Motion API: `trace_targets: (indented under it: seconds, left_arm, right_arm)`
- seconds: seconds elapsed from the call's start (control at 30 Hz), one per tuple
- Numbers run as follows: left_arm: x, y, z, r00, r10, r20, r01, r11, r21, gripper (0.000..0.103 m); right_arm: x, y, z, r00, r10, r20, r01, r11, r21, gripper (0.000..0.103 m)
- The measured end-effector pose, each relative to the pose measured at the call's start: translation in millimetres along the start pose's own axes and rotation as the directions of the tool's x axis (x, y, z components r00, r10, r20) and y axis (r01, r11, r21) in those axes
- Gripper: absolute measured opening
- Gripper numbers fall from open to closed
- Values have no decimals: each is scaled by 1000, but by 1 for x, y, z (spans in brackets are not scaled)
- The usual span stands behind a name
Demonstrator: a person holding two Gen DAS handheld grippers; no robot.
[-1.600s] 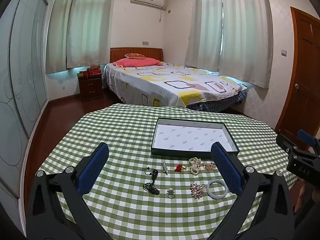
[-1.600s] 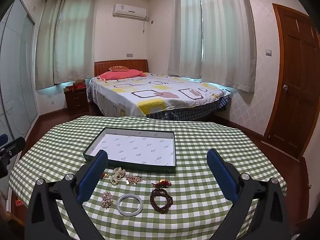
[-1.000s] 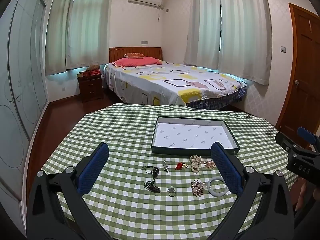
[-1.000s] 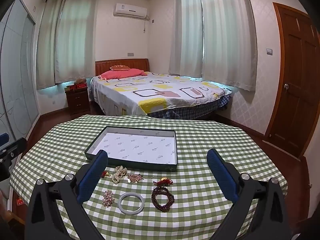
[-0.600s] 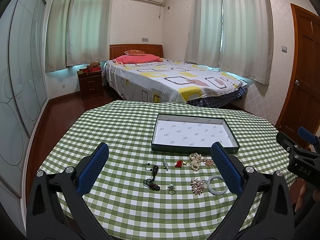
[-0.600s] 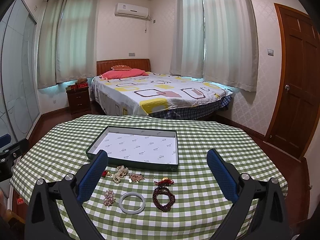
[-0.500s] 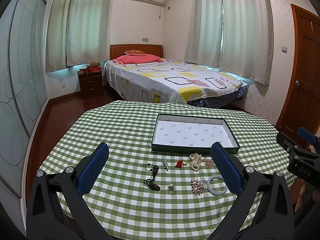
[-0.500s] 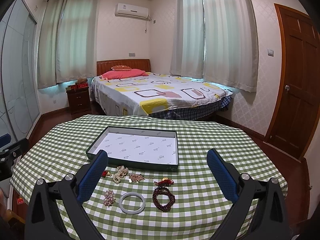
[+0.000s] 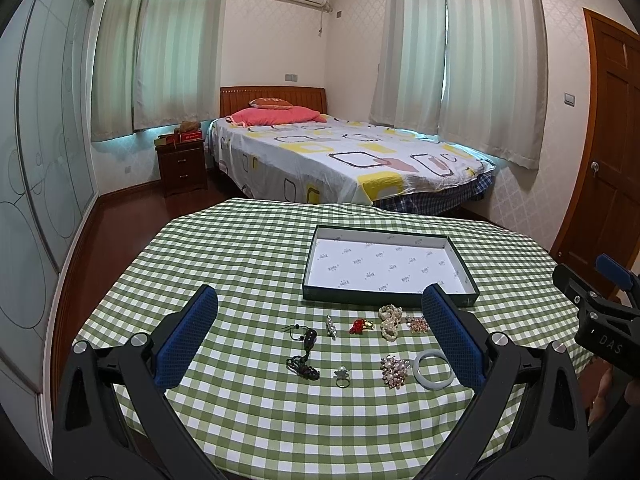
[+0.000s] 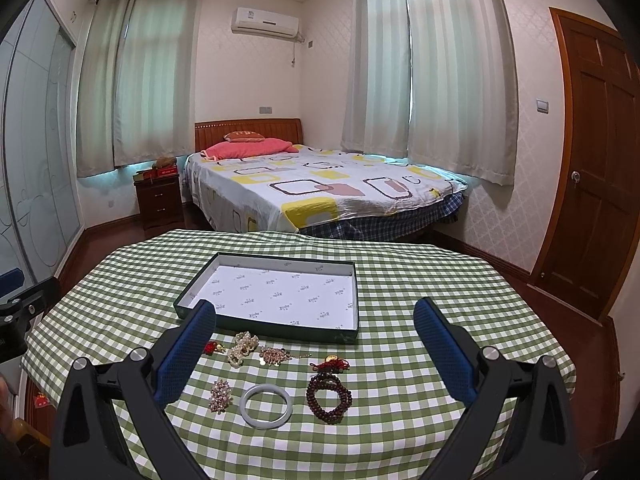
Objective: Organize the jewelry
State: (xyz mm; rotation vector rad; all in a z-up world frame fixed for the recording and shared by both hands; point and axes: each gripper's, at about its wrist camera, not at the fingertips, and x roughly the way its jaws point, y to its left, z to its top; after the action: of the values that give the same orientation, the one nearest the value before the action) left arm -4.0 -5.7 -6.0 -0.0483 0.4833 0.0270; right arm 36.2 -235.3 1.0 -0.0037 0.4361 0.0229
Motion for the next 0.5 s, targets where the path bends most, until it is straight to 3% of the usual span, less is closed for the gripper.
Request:
trace_targets:
  seconds: [0.5]
  left_arm:
    - [1,1,-2,1000,-4,-10,4,1000,-5,100]
  right_arm:
    - [0,1,-1,1000,-1,0,1,1000,0,97]
